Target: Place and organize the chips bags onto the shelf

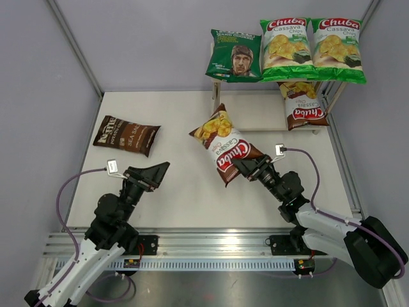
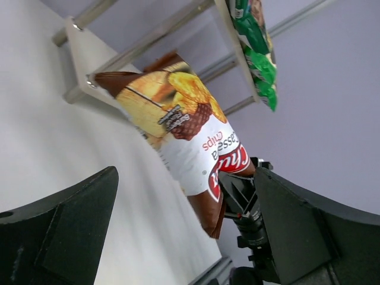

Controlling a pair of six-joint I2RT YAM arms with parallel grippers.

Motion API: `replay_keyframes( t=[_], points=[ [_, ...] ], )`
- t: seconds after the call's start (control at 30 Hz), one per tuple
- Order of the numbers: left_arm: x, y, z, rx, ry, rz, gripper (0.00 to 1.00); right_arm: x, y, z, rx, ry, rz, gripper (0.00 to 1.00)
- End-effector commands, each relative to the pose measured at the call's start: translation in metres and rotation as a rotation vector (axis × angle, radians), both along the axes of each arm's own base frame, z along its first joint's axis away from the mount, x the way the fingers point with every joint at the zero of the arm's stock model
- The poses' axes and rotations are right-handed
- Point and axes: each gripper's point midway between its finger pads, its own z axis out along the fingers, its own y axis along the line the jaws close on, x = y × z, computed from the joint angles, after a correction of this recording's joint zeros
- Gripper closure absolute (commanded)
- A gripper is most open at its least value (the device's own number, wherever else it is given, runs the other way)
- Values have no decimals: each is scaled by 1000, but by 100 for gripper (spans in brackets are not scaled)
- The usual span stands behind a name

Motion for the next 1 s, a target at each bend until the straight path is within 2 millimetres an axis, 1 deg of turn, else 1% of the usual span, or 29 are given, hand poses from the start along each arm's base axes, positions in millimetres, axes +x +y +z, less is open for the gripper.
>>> replay_keyframes(
  t=[0.0, 0.03, 0.07, 0.1, 0.13, 0.17, 0.2, 0.23, 0.27, 0.3, 0.33, 0.37, 0.4, 0.43, 0.47, 0.5, 0.53, 0.57, 0.6, 0.63, 0.7, 0.73, 0.8, 0.83, 0.87, 0.9, 0.93, 0.97],
  points=[
    [1, 32, -18, 211, 83, 145, 1, 8, -27, 35, 107, -76, -85, 75],
    [0, 36, -16, 249, 75, 154, 1, 11, -34, 34, 110, -73, -111, 74],
    [-4, 40, -8, 258, 64, 160, 1, 17, -44, 31, 117, -47, -150, 75],
    [-6, 43, -12, 294, 84, 166, 1, 21, -51, 32, 124, -43, -174, 75],
    [-7, 46, -12, 330, 78, 171, 1, 25, -58, 33, 131, -40, -215, 75],
    [-10, 47, -3, 345, 65, 167, 1, 30, -69, 31, 135, -23, -259, 75],
    [-12, 45, -5, 383, 69, 143, 1, 33, -73, 31, 133, -18, -274, 75],
    [-13, 45, -4, 440, 53, 129, 1, 39, -82, 36, 140, -26, -316, 75],
    [-18, 47, 4, 472, 51, 119, 1, 47, -93, 35, 131, -16, -361, 75],
    [-16, 43, 0, 524, 76, 95, 1, 51, -98, 39, 139, -23, -379, 75],
    [-16, 43, 2, 587, 60, 82, 1, 57, -104, 42, 144, -25, -396, 75],
    [-17, 42, -2, 645, 77, 58, 1, 62, -110, 44, 153, -25, -414, 75],
    [-21, 42, 12, 667, 52, 39, 1, 71, -127, 48, 167, -26, -467, 75],
    [-17, 37, 5, 704, 90, 14, 1, 77, -126, 47, 166, -15, -443, 74],
    [-19, 30, 6, 718, 80, -29, 1, 80, -130, 56, 195, -41, -443, 74],
    [-28, 17, 18, 732, 25, -126, 1, 87, -137, 65, 208, -57, -457, 74],
    [-28, 9, 12, 767, 52, -179, 1, 96, -134, 57, 188, -38, -444, 73],
    [-30, 5, 14, 780, 51, -213, 1, 101, -133, 60, 178, -53, -441, 73],
    [-36, 2, 8, 805, 72, -264, 1, 107, -133, 63, 174, -68, -437, 74],
    [-37, 0, 15, 835, 50, -288, 1, 121, -136, 60, 161, -52, -443, 73],
    [-41, 1, 12, 886, 32, -321, 1, 135, -139, 74, 178, -98, -441, 73],
    [-42, 3, 12, 894, 13, -318, 1, 149, -143, 59, 183, -51, -445, 73],
    [-39, 8, 14, 889, -8, -275, 1, 163, -147, 71, 209, -94, -445, 73],
    [-41, 8, 15, 876, -31, -273, 1, 176, -149, 57, 210, -63, -452, 73],
    [-43, 7, 16, 856, -59, -264, 1, 181, -150, 59, 214, -79, -455, 73],
    [-45, 8, 16, 843, -66, -259, 1, 190, -150, 66, 220, -95, -459, 72],
    [-45, 9, 18, 839, -73, -253, 1, 202, -150, 52, 214, -62, -460, 71],
    [-46, 11, 19, 835, -80, -246, 1, 208, -150, 51, 215, -64, -462, 71]
  ],
)
